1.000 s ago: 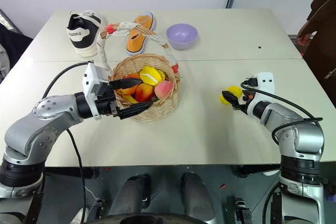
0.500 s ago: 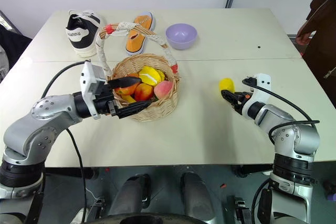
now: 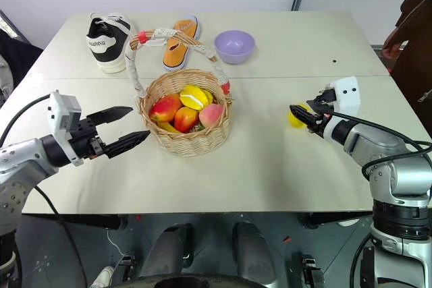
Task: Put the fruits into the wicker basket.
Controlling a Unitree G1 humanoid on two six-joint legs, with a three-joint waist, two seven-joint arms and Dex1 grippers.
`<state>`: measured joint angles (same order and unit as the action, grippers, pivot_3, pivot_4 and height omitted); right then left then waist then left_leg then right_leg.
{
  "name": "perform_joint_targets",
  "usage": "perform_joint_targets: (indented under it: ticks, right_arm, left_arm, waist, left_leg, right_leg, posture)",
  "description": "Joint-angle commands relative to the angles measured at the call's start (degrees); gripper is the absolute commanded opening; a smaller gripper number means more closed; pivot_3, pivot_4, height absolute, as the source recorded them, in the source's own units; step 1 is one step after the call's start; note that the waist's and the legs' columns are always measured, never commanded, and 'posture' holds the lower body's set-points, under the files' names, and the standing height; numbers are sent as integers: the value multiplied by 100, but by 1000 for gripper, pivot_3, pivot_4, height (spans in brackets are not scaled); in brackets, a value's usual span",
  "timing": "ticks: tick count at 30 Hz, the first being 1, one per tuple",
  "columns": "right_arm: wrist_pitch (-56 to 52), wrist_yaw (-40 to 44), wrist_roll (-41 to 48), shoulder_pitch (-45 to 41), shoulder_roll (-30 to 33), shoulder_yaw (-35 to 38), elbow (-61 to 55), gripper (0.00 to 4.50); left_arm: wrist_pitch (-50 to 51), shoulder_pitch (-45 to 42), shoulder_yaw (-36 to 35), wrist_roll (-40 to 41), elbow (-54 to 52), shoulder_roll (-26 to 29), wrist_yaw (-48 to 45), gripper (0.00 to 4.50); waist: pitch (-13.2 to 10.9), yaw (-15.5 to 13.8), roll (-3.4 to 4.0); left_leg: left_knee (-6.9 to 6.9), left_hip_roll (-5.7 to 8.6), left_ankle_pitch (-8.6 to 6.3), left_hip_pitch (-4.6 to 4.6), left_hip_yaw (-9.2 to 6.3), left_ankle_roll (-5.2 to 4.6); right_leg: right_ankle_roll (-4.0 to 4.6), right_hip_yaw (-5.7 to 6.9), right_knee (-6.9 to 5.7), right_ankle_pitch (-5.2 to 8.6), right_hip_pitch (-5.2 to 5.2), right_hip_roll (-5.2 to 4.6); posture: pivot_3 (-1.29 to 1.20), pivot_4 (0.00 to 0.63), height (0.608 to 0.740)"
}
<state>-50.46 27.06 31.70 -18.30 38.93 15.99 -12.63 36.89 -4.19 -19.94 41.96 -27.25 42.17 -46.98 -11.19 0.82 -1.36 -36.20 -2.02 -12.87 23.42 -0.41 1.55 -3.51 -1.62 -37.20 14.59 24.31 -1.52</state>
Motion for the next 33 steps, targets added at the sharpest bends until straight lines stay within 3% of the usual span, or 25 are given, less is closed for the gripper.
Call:
perform_joint_targets:
  ticks: [1,2,11,27,30,33]
  right_arm:
    - [217,126,-247,67,157,-190,-62,4073]
    - [264,99,-323,81,148,-242,-84,4461]
    - [556,-800,-1287,-179,-240,-619,465,4461]
    - [543,-957,-1310,-450,-867,-471,936,4461]
    - [505,-971,-1303,-404,-868,-464,859,3583]
    - [462,-978,-1293,-359,-851,-459,754,2157]
  left_arm:
    - [-212,-6,-165,258,-386,-28,-75,4500]
    - [-223,-8,-156,290,-414,-39,-64,4500]
    - [-250,-183,260,348,-549,-95,-7,4500]
    - [-104,-437,599,695,-807,-86,-65,4500]
    - [-110,-448,642,694,-793,-77,-51,4500]
    - [-127,-443,666,678,-768,-70,-65,4500]
  waist:
    - [0,-5,0]
    - [0,-1,0]
    - [0,19,0]
    - [0,22,0]
    - [0,23,1]
    - [0,26,0]
  left_leg:
    - [0,1,0,1,1,0]
    - [0,1,0,1,2,0]
    - [2,0,0,-1,3,0]
    - [4,0,0,-1,3,0]
    - [4,0,0,-1,3,0]
    - [4,0,0,-1,3,0]
  right_leg:
    - [0,0,1,0,0,-2]
    - [0,0,1,0,0,-3]
    - [1,-2,0,-2,1,1]
    - [-1,-3,-1,-3,1,2]
    - [-1,-3,-1,-3,1,2]
    - [-1,-3,-1,-3,1,2]
  posture:
    - [0,150,740]
    - [0,150,740]
    - [0,150,740]
    - [0,150,740]
    - [0,150,740]
    - [0,150,740]
